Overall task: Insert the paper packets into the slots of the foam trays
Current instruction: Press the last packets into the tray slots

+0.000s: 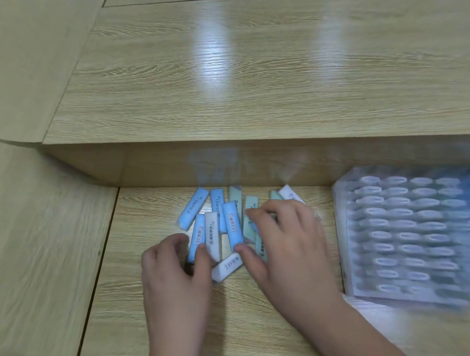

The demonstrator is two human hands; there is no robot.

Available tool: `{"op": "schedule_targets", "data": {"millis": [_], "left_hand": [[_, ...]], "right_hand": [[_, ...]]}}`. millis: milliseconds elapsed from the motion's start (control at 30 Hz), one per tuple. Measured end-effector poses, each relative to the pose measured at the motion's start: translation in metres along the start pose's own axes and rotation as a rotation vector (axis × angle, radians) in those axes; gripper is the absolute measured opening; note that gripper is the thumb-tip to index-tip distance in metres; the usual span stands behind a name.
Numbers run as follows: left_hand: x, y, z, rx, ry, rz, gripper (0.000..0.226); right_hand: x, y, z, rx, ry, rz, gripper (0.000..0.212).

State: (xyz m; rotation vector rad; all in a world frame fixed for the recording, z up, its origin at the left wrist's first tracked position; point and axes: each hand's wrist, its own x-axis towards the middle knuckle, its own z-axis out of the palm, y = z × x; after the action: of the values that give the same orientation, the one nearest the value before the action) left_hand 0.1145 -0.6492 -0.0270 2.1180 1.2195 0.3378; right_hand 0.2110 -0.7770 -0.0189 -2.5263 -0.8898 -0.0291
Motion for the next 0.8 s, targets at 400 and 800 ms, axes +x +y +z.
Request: {"op": "schedule_targets", "data": {"millis": [400,800], "left_hand": [[0.001,0.004,0.008,0.16,-0.051,0.133,0.014],[-0.06,0.069,-0.029,0.028,-0.462,0.498,0.034]], "right_hand": [[-0.013,-0.002,-0.001,-0.027,-0.2,-0.243,0.017],[-0.11,0.055,-0.091,0.649,-0.232,0.182,0.039]]}}
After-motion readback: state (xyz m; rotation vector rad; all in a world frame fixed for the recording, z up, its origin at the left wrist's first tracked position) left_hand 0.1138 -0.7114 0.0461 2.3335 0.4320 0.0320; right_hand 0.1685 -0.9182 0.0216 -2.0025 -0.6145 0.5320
